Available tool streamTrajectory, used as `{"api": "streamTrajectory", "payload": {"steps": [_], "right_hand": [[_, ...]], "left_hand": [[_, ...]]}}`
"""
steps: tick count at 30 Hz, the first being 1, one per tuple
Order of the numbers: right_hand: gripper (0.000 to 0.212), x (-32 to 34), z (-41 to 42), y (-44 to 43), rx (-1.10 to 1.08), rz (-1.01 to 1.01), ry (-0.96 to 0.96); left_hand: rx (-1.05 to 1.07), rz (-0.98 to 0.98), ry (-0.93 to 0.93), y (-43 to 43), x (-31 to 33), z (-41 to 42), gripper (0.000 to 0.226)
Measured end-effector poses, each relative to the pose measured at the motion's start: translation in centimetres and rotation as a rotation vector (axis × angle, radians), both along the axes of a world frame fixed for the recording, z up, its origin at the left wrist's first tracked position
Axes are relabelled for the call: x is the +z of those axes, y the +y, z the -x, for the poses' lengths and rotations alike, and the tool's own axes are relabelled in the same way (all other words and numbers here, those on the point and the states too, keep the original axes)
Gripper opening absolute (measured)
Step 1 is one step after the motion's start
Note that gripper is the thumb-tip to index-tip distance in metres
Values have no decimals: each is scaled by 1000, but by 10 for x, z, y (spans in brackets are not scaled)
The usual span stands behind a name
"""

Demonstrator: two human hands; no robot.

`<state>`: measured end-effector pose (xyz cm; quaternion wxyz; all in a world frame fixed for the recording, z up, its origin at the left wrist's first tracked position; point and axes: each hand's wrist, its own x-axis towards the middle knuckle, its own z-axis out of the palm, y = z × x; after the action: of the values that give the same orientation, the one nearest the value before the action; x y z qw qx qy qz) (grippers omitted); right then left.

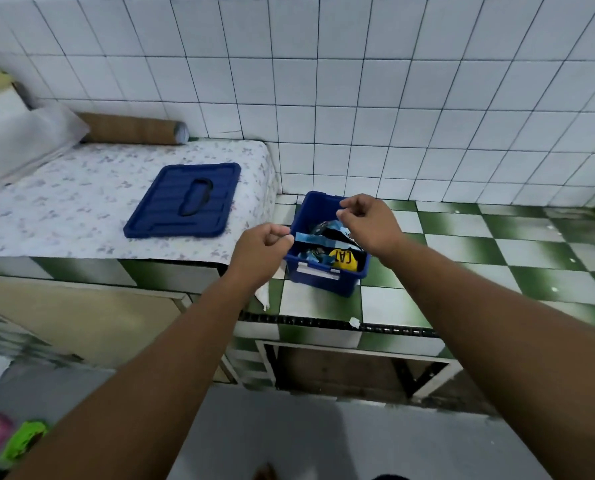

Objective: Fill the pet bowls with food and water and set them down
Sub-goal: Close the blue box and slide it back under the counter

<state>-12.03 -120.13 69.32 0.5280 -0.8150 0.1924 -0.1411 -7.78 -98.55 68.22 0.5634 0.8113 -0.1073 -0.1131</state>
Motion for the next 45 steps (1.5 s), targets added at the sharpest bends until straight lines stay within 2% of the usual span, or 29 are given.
{"api": "streamTrajectory", "payload": {"steps": [9, 15, 22, 31, 36, 40, 45], "right_hand": [[21, 2, -38, 17, 57, 23, 0], [16, -5, -48, 6, 57, -12, 18], [15, -6, -57, -2, 83, -25, 42], [24, -1, -115, 35, 172, 7, 49], [37, 3, -167, 67, 251, 31, 80], [42, 0, -208, 86, 276, 83, 128], [51, 3, -254, 105, 263, 218, 130]], "left_hand": [[53, 38, 52, 1, 6, -26, 4], [80, 12, 38, -2, 13, -40, 12], [110, 9, 29, -7, 14, -52, 10], [305, 30, -3, 48, 30, -83, 13], [473, -63, -26, 118, 30, -109, 15], [621, -277, -91, 163, 24, -123, 29], [628, -450, -106, 187, 13, -136, 49]]}}
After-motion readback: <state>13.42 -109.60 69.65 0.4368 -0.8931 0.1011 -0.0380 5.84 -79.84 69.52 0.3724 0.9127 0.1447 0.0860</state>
